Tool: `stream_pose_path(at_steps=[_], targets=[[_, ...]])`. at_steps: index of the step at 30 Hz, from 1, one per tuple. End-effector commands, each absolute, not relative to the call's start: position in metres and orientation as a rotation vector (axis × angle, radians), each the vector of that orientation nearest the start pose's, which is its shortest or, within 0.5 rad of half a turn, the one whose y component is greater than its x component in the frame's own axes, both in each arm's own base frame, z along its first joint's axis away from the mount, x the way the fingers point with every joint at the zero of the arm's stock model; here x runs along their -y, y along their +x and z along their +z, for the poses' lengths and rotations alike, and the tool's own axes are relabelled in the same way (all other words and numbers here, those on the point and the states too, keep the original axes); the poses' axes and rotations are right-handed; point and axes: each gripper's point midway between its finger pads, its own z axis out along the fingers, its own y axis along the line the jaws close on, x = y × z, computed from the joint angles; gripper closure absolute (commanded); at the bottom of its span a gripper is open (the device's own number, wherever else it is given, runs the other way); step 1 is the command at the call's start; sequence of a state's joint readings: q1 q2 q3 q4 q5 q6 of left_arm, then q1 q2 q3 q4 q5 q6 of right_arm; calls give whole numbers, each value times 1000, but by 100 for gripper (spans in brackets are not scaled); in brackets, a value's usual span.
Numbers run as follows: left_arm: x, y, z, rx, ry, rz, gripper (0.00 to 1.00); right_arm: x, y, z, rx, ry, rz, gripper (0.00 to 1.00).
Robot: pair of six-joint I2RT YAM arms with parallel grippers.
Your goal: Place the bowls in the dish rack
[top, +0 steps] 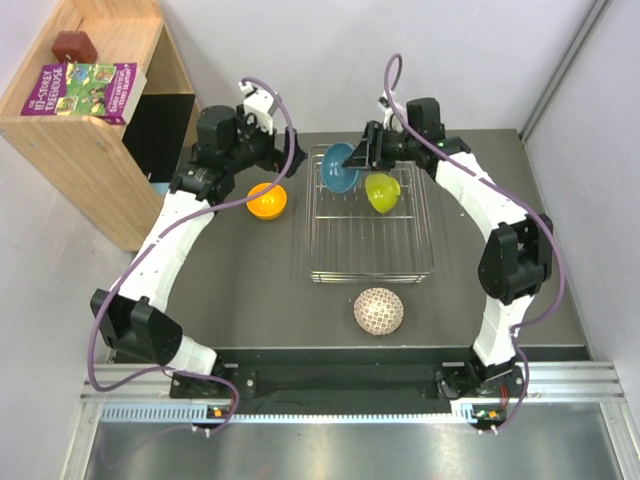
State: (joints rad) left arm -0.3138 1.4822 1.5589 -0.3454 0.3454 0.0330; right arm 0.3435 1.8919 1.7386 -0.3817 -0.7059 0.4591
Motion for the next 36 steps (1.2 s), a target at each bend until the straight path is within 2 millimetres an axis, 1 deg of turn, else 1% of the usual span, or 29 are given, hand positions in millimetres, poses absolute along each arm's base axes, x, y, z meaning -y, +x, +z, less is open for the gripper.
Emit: stream_pose_path(at_steps=[1, 2, 3, 4, 5, 6, 7, 8, 9, 11, 12, 13, 14, 16, 18, 19, 20, 22, 24, 25, 27, 28, 30, 31, 32, 33, 34, 35, 36], targets=[[163, 416, 338, -1803, 506, -410, 1, -261, 454, 285, -2115, -295, 914, 100], [150, 419, 332, -1821, 478, -388, 1, -260, 455, 288, -2110, -295, 891, 100], [143, 418, 328, -1832, 464, -378, 1, -252, 461, 291, -2113, -261, 825, 100], [137, 417, 314, -1862, 456, -375, 1, -247, 464, 292, -2111, -261, 778, 100], [124, 418, 311, -1870, 432, -363, 1, -246, 467, 296, -2103, -257, 744, 100], [119, 416, 299, -1896, 431, -356, 1, -238, 472, 293, -2111, -238, 665, 100], [110, 416, 293, -1914, 419, -339, 1, -235, 476, 291, -2117, -225, 625, 100], [103, 415, 291, -1921, 409, -314, 1, -228, 481, 294, -2111, -202, 566, 100], [99, 414, 282, -1939, 412, -298, 1, -224, 483, 293, -2112, -197, 522, 100], [88, 411, 277, -1959, 392, -270, 1, -218, 488, 295, -2103, -172, 427, 100], [84, 410, 270, -1973, 390, -263, 1, -217, 490, 296, -2097, -180, 396, 100], [78, 409, 268, -1977, 379, -251, 1, -219, 491, 294, -2099, -184, 381, 100], [76, 407, 268, -1977, 378, -243, 1, -216, 493, 298, -2084, -166, 323, 100], [69, 405, 263, -1990, 367, -228, 1, -222, 492, 304, -2049, -190, 287, 100], [65, 403, 260, -2002, 353, -213, 1, -219, 497, 309, -1993, -189, 194, 100], [62, 402, 260, -2006, 347, -207, 1, -225, 494, 315, -1969, -206, 170, 100], [60, 401, 260, -2004, 340, -199, 1, -223, 496, 317, -1947, -194, 117, 100], [56, 400, 256, -2017, 333, -182, 1, -227, 496, 318, -1933, -208, 87, 100], [52, 398, 253, -2026, 330, -161, 1, -235, 494, 317, -1925, -215, 65, 100], [48, 398, 251, -2038, 318, -136, 1, -242, 492, 312, -1930, -227, 58, 100], [41, 398, 248, -2054, 304, -101, 1, -246, 491, 308, -1930, -230, 27, 100], [36, 396, 247, -2068, 292, -83, 1, -254, 488, 304, -1932, -245, 22, 100], [29, 395, 243, -2087, 274, -57, 1, -259, 488, 295, -1940, -248, -10, 100], [24, 393, 241, -2094, 259, -52, 1, -265, 486, 294, -1938, -259, -11, 100], [21, 391, 239, -2099, 254, -48, 1, -265, 486, 292, -1938, -255, -33, 100], [19, 389, 239, -2096, 257, -45, 1, -269, 487, 285, -1944, -264, -46, 100], [19, 387, 241, -2089, 257, -42, 1, -275, 485, 285, -1940, -275, -51, 100], [18, 385, 238, -2094, 262, -38, 1, -275, 484, 282, -1942, -278, -75, 100], [7, 383, 237, -2097, 233, -23, 1, -279, 485, 276, -1947, -288, -89, 100]])
